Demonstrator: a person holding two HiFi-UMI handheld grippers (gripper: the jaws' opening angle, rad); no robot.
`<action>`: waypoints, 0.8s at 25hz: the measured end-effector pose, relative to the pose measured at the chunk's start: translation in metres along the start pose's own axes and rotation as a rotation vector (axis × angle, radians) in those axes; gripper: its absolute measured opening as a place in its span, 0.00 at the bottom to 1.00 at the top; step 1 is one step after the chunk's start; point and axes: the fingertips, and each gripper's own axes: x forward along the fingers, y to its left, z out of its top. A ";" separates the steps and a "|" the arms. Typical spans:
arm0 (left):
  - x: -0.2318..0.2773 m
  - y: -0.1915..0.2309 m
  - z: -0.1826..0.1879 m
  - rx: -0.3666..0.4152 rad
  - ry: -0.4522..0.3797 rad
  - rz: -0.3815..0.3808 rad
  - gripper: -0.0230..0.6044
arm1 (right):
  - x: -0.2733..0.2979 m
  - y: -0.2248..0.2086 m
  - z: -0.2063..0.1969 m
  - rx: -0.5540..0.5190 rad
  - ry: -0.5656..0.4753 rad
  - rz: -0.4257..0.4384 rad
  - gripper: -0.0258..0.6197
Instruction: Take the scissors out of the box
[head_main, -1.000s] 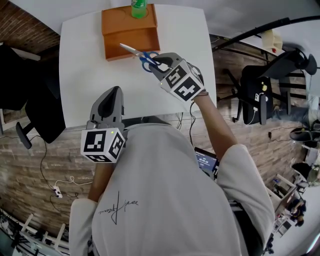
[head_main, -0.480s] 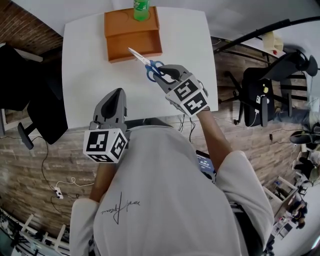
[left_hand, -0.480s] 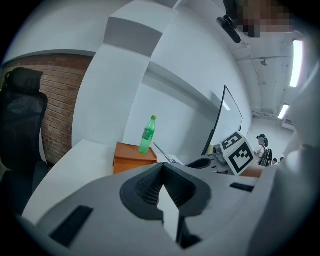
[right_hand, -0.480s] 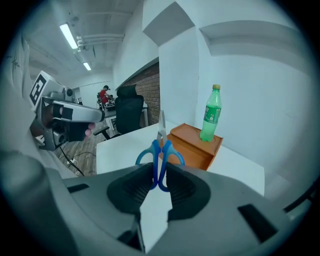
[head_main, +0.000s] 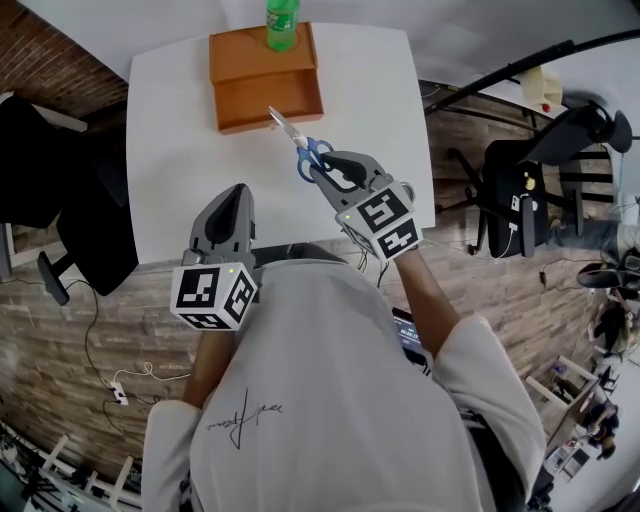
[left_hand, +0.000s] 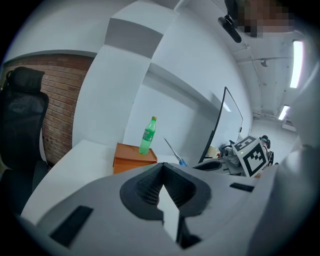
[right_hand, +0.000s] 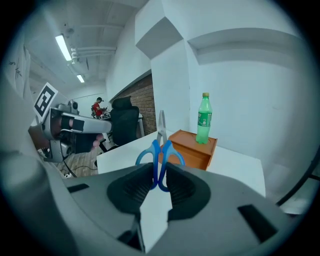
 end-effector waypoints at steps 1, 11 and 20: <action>0.000 0.001 0.001 0.001 -0.003 0.000 0.05 | -0.002 0.000 0.002 0.003 -0.010 -0.003 0.18; 0.006 -0.002 0.011 -0.001 -0.019 0.007 0.05 | -0.028 -0.005 0.025 0.022 -0.131 -0.055 0.18; 0.005 0.001 0.018 0.010 -0.027 0.007 0.05 | -0.048 -0.010 0.037 0.063 -0.222 -0.090 0.18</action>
